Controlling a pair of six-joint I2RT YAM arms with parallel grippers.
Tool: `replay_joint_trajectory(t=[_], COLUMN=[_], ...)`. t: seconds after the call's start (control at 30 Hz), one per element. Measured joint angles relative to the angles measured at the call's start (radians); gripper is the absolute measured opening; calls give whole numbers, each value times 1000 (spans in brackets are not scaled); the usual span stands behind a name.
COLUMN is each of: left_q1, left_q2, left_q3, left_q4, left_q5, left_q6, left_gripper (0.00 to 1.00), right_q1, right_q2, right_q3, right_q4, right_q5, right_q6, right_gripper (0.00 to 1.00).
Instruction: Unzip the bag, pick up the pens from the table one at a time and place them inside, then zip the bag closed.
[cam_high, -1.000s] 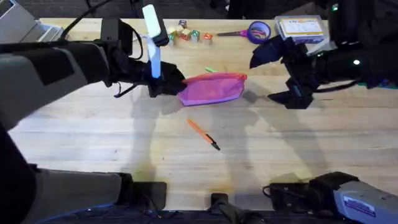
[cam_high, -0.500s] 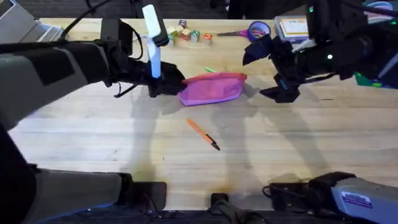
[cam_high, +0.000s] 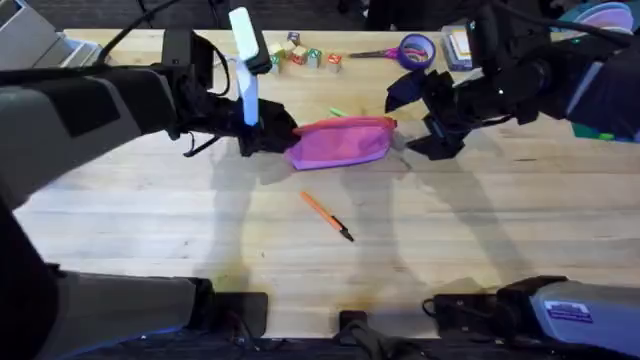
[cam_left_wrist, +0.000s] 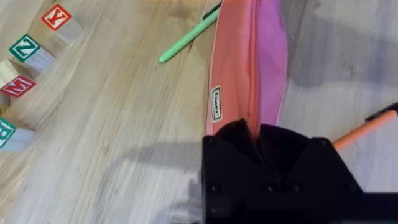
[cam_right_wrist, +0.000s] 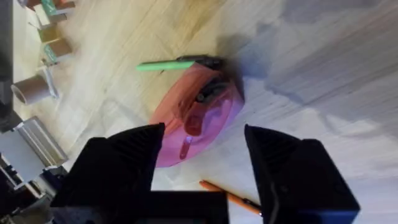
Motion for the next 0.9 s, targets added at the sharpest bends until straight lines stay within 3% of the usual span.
replay_joint_trajectory(t=[0.13,0.43,0.47,0.73,0.9], left_q1=[0,0,0,0,0], left_q2=[0,0,0,0,0], left_q3=[0,0,0,0,0], left_q4=[0,0,0,-1,-1], left_q5=[0,0,0,2,1], left_q6=[0,0,0,0,0], left_gripper=[44,43,44,44,44], right_q1=[5,34,34,34,34], right_q2=[20,41,41,41,41], right_q3=[0,0,0,1,2], right_q4=[22,65,65,72,77], right_q5=[0,13,22,25,26], right_q6=[9,24,26,28,28], right_gripper=[732,504,416,52,34])
